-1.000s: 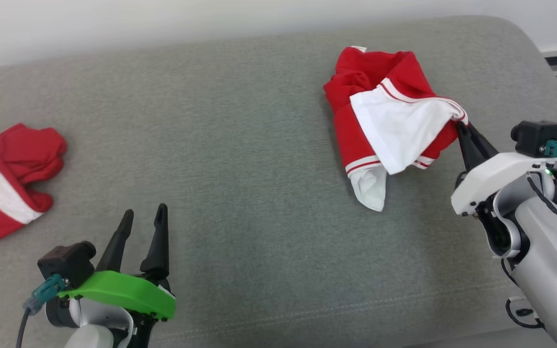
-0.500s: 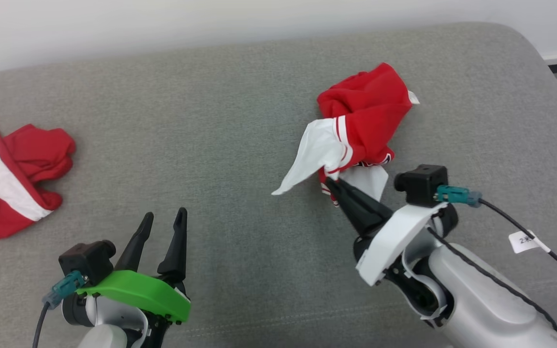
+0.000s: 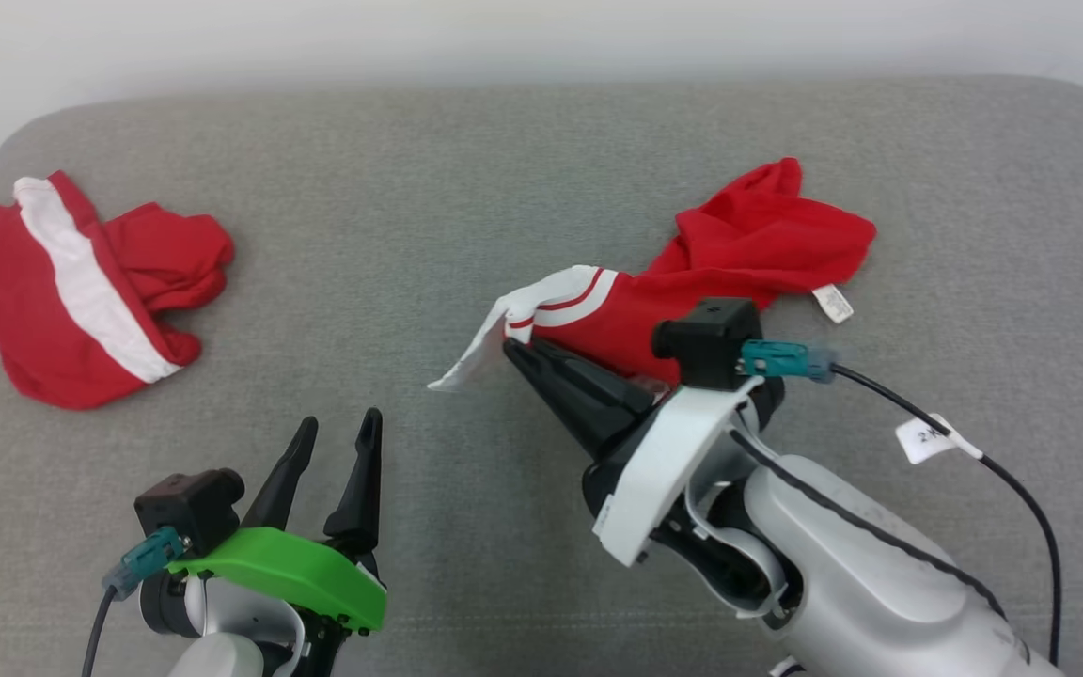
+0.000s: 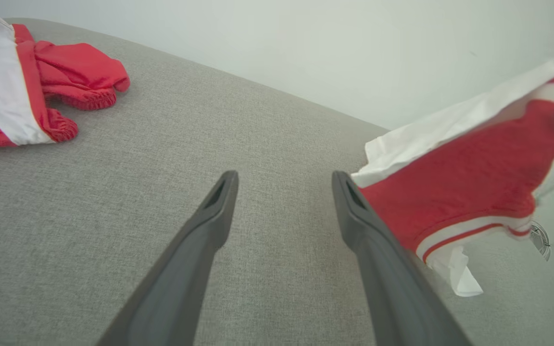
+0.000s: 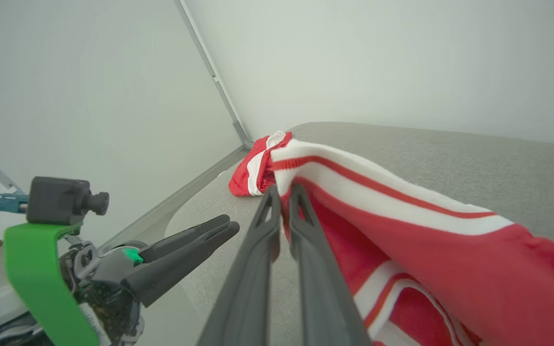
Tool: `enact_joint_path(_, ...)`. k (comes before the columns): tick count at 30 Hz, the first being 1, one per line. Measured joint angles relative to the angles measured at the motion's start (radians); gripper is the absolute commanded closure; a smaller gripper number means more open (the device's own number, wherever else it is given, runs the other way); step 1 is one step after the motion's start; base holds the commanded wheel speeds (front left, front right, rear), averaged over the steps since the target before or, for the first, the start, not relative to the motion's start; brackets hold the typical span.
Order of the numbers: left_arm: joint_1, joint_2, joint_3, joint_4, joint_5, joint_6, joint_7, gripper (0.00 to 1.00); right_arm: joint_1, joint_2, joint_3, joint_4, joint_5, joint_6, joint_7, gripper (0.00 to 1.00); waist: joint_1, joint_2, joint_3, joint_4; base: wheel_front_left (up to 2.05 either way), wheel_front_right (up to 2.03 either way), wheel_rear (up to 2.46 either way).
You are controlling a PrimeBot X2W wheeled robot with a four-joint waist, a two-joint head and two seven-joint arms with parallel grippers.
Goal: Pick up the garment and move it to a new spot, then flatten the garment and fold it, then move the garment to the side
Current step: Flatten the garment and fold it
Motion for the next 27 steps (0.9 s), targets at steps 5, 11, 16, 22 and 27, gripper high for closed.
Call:
enact_joint_path(5,0.000,-0.002,-0.006,0.003,0.000,0.000,0.001,0.00,-0.008,0.045,0.071,0.034,0.034,0.017,0.071,1.00,0.0000,0.0000,0.003,0.052,0.00,0.00,0.00)
enact_joint_path(11,0.000,-0.002,0.002,0.005,0.000,0.002,0.001,0.00,0.008,0.047,0.173,0.057,0.069,0.062,0.157,1.00,0.0000,0.0000,-0.001,0.099,0.00,0.00,0.00)
enact_joint_path(16,0.002,0.013,0.028,0.001,0.000,0.010,0.000,0.00,0.057,0.033,0.233,0.065,0.110,0.081,0.228,1.00,0.0000,0.0000,-0.011,0.105,0.00,0.00,0.00)
enact_joint_path(22,0.007,0.029,0.035,-0.011,0.004,0.010,0.000,0.00,0.106,-0.067,0.267,0.054,0.166,0.091,0.328,1.00,0.0000,0.0000,-0.017,0.071,0.00,0.00,0.00)
enact_joint_path(27,0.008,0.035,0.036,-0.035,0.005,0.013,0.002,0.00,0.143,-0.168,0.261,0.037,0.200,0.091,0.390,1.00,0.0000,0.0000,-0.017,0.030,0.00,0.00,0.00)
